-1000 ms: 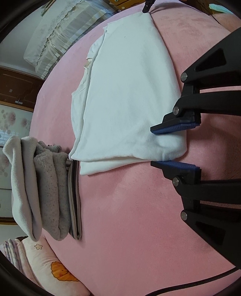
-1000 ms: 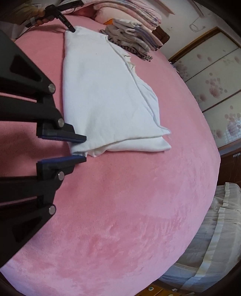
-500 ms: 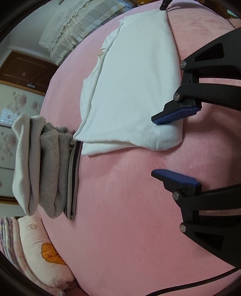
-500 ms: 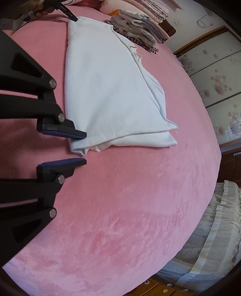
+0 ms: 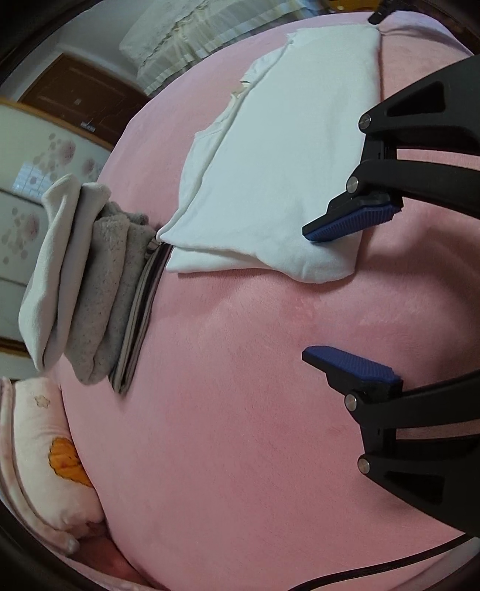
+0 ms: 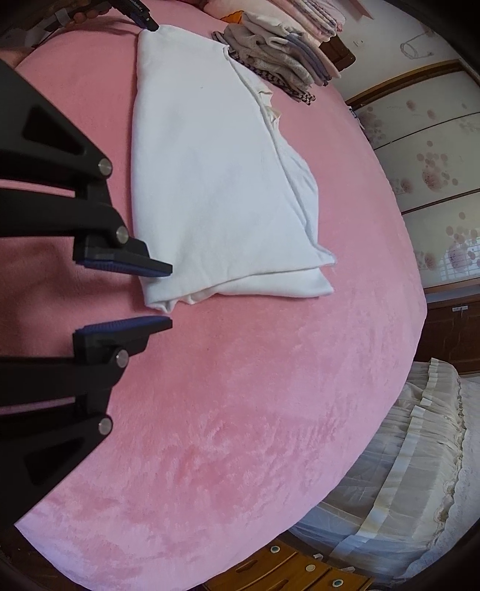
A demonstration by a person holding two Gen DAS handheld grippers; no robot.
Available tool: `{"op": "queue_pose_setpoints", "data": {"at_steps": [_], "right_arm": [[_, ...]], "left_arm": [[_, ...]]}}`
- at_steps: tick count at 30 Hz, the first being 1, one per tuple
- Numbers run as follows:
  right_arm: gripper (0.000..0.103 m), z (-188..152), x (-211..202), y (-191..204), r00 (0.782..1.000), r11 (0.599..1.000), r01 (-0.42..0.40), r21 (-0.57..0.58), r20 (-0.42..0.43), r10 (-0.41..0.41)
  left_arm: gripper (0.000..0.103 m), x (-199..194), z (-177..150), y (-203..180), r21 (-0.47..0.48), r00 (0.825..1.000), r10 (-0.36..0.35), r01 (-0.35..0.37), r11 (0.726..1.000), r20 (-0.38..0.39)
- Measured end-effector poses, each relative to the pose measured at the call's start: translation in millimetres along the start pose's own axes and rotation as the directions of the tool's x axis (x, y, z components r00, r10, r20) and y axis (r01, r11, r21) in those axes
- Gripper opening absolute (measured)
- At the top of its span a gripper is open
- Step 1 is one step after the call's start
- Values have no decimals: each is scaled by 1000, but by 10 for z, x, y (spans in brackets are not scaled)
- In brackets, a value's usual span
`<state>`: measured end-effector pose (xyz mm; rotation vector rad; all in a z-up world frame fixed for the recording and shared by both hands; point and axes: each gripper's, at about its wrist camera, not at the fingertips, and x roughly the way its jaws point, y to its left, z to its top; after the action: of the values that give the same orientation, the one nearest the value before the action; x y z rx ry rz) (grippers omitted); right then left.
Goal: Fold small clothes
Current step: 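Press the folded edge of the shirt with both grippers, then move the left gripper to the side edge of the white shirt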
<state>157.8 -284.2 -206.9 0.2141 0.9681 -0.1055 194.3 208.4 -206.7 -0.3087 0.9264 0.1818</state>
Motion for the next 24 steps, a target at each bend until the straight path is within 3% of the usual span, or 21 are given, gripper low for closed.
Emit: {"op": "queue_pose_setpoints", "data": {"at_steps": [3, 5, 15, 24], "right_arm": [[20, 15, -120, 84, 1000, 1000, -4, -18, 28, 4], [20, 32, -195, 153, 999, 1000, -13, -28, 45, 15], [23, 68, -573, 611, 988, 991, -95, -95, 114, 106], [23, -60, -599, 1062, 979, 971, -171, -165, 86, 187]], "left_arm": [[77, -155, 0, -53, -9, 1000, 31, -31, 999, 1], [80, -284, -4, -116, -7, 999, 38, -38, 999, 11], [81, -657, -94, -379, -52, 998, -56, 55, 997, -20], [81, -579, -411, -324, -202, 984, -163, 146, 968, -72]]}}
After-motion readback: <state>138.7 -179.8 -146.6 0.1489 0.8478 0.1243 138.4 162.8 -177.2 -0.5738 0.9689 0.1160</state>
